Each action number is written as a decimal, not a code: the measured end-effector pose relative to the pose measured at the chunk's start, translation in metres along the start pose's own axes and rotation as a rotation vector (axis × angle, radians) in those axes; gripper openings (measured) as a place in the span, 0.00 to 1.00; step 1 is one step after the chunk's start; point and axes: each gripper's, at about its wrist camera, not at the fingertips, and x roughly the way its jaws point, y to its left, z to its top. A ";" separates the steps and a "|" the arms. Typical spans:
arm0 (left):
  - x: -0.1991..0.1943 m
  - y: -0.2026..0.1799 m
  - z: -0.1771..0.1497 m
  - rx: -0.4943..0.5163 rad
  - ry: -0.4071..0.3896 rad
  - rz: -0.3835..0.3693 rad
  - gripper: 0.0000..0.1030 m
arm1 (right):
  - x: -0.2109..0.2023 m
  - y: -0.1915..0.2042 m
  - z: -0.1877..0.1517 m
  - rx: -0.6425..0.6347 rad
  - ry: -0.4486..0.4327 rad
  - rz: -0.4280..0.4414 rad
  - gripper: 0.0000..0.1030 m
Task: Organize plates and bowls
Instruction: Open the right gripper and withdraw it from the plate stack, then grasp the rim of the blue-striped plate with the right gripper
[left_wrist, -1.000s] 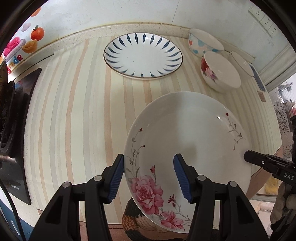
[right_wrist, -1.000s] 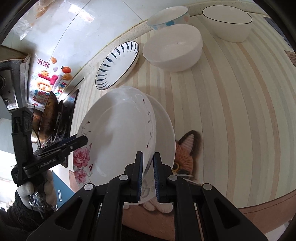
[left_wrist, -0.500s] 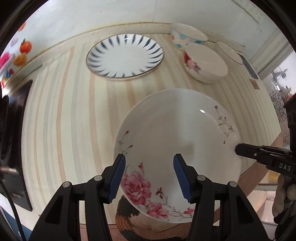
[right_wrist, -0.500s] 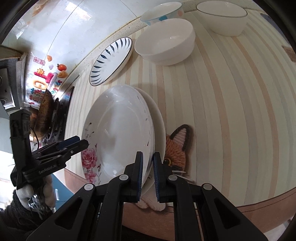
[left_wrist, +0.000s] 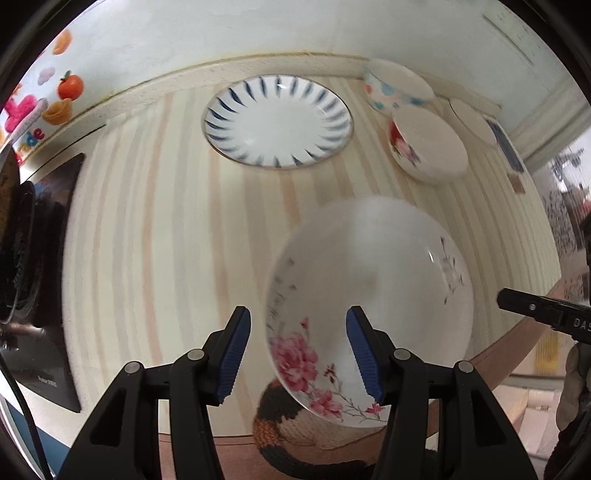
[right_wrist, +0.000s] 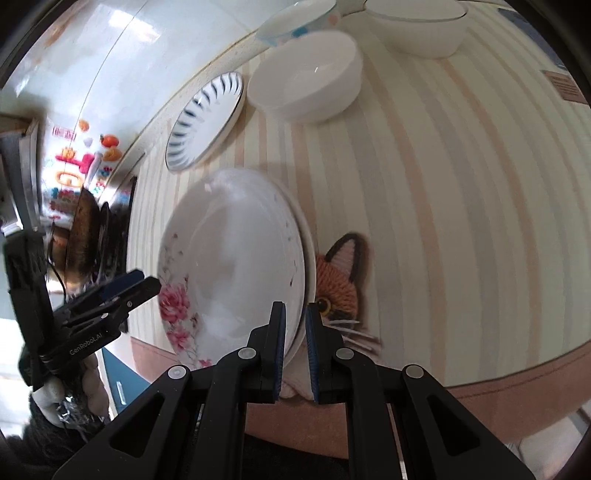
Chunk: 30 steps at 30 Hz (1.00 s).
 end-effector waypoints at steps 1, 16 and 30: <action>-0.004 0.007 0.008 -0.018 -0.005 0.000 0.50 | -0.008 0.003 0.006 0.002 -0.004 0.010 0.13; 0.075 0.115 0.171 -0.185 0.109 0.024 0.50 | 0.034 0.127 0.211 -0.136 -0.043 -0.086 0.36; 0.136 0.104 0.197 -0.137 0.161 -0.101 0.26 | 0.130 0.109 0.278 -0.158 0.094 -0.285 0.18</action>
